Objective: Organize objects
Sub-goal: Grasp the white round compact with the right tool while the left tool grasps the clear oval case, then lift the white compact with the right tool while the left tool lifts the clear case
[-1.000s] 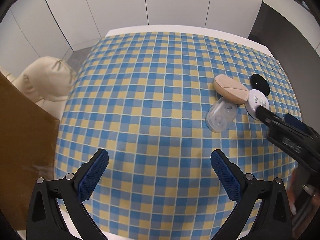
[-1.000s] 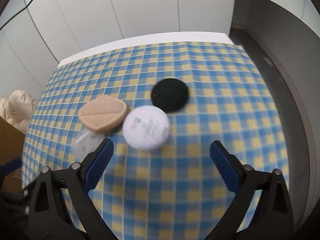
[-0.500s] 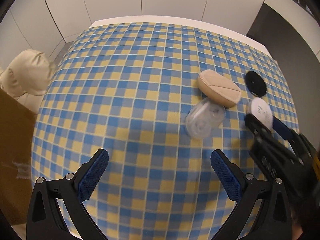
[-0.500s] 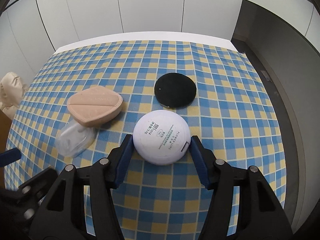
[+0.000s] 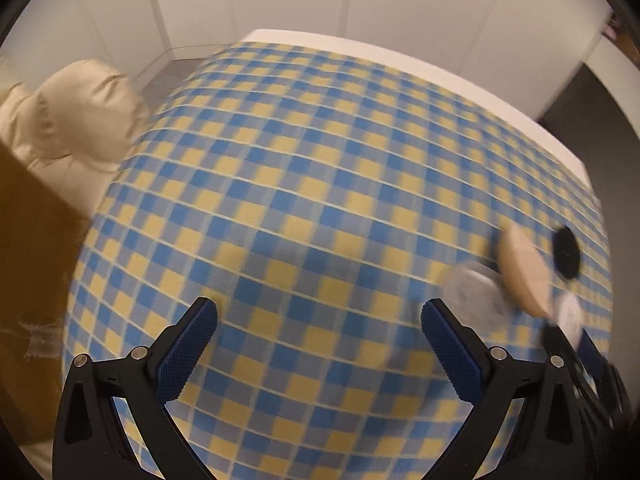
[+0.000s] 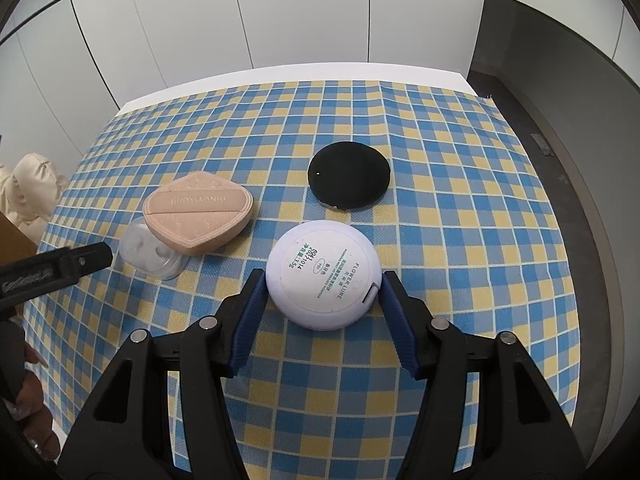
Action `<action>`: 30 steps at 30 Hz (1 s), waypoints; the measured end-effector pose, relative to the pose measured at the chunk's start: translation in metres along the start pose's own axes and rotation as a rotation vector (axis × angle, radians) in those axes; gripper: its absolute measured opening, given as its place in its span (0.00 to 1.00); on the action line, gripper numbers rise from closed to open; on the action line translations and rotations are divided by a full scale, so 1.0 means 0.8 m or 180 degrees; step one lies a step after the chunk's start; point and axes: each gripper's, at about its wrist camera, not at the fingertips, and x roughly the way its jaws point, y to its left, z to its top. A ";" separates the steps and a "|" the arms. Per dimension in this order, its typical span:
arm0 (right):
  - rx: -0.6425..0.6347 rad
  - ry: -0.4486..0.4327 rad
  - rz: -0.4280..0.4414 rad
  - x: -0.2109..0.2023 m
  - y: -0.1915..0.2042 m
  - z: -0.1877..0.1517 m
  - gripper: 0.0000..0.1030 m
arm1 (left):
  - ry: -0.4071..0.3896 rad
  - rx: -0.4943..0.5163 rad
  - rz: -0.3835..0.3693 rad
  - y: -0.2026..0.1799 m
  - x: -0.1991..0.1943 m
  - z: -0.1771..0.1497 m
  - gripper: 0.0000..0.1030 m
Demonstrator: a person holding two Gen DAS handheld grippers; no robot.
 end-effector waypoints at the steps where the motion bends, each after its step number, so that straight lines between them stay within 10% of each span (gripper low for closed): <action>1: 0.0023 0.0003 0.0021 0.000 -0.002 0.000 0.58 | 0.0019 0.0093 -0.0049 -0.007 0.000 -0.002 0.99; 12: 0.0294 0.0007 -0.0008 -0.013 -0.032 -0.009 0.58 | -0.0024 0.0674 -0.0043 -0.100 0.024 -0.007 0.96; 16: 0.0288 0.0004 -0.0049 -0.016 -0.037 -0.012 0.58 | -0.0245 0.0710 0.0005 -0.120 0.022 0.005 0.56; 30: 0.0133 -0.0074 -0.0116 -0.045 -0.018 0.000 0.58 | -0.0261 0.0646 0.0164 -0.054 -0.026 0.001 0.56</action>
